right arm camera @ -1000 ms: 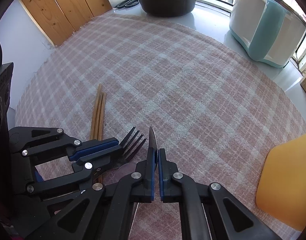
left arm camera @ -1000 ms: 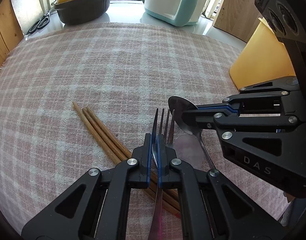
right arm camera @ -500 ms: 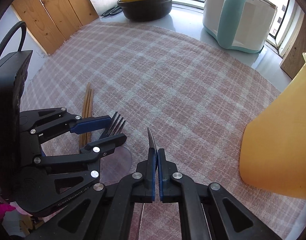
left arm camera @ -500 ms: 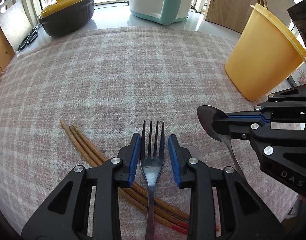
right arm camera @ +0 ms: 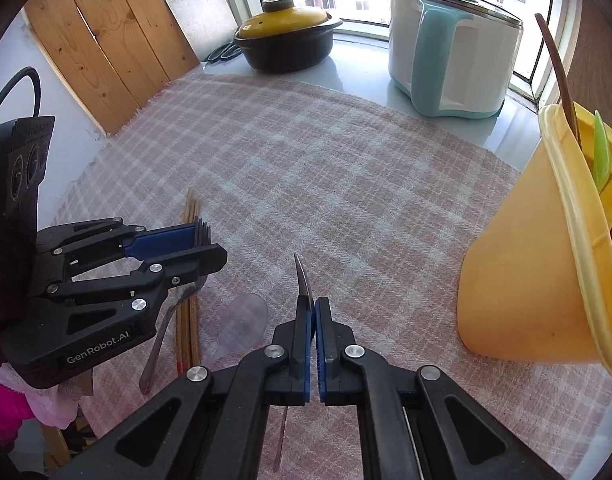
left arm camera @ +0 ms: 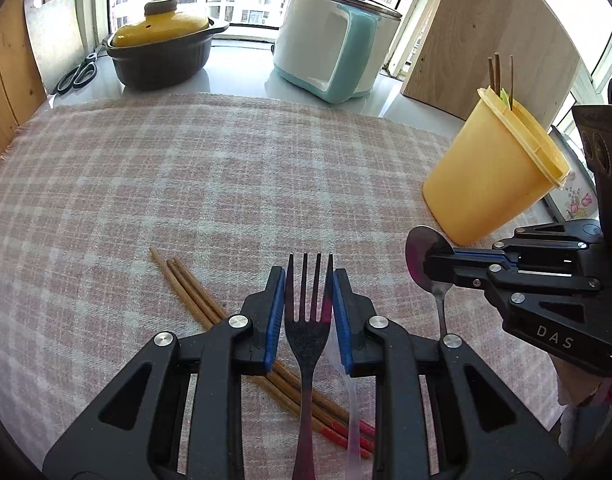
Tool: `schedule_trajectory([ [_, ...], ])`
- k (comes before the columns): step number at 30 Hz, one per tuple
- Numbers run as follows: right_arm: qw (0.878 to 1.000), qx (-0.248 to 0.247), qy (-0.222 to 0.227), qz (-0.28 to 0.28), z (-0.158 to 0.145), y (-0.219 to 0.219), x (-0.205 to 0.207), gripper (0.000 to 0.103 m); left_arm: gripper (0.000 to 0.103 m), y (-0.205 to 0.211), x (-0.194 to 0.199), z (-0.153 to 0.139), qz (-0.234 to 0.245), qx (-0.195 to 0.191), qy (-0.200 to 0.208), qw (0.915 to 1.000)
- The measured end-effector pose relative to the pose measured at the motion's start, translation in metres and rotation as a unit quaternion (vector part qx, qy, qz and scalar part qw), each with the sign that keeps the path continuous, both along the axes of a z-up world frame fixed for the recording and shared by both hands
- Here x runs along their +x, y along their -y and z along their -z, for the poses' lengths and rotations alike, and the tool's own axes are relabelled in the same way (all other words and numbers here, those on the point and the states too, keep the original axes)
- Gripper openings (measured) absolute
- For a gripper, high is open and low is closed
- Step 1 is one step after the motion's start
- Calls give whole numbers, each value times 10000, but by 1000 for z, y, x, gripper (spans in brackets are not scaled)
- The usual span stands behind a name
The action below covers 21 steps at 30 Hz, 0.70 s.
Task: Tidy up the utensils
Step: 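Carry the fork and metal spoon over the yellow container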
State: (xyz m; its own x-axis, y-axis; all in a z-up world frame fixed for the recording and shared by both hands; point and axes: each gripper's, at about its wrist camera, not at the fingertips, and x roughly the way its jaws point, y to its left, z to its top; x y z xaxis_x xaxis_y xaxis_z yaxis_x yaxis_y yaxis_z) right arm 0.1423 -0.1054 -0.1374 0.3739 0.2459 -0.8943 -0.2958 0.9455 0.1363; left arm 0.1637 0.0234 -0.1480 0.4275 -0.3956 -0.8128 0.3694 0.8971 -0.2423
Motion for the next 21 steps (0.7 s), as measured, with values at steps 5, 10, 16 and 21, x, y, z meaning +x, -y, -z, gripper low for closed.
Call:
schedule_trajectory([
  [5, 9997, 26, 236, -28, -18, 4, -6, 0, 22, -6, -13, -30, -72, -158, 307, 9994],
  [10, 9991, 77, 413, -59, -33, 8, -14, 0, 22, -5, -25, -53, -75, -232, 535, 9983],
  [16, 9978, 133, 637, -92, -50, 19, -24, 0, 22, 3, -37, -71, -121, -236, 758, 9968],
  [21, 9967, 153, 788, -146, -65, 29, -31, 0, 22, 11, -48, -85, -137, -267, 902, 9955],
])
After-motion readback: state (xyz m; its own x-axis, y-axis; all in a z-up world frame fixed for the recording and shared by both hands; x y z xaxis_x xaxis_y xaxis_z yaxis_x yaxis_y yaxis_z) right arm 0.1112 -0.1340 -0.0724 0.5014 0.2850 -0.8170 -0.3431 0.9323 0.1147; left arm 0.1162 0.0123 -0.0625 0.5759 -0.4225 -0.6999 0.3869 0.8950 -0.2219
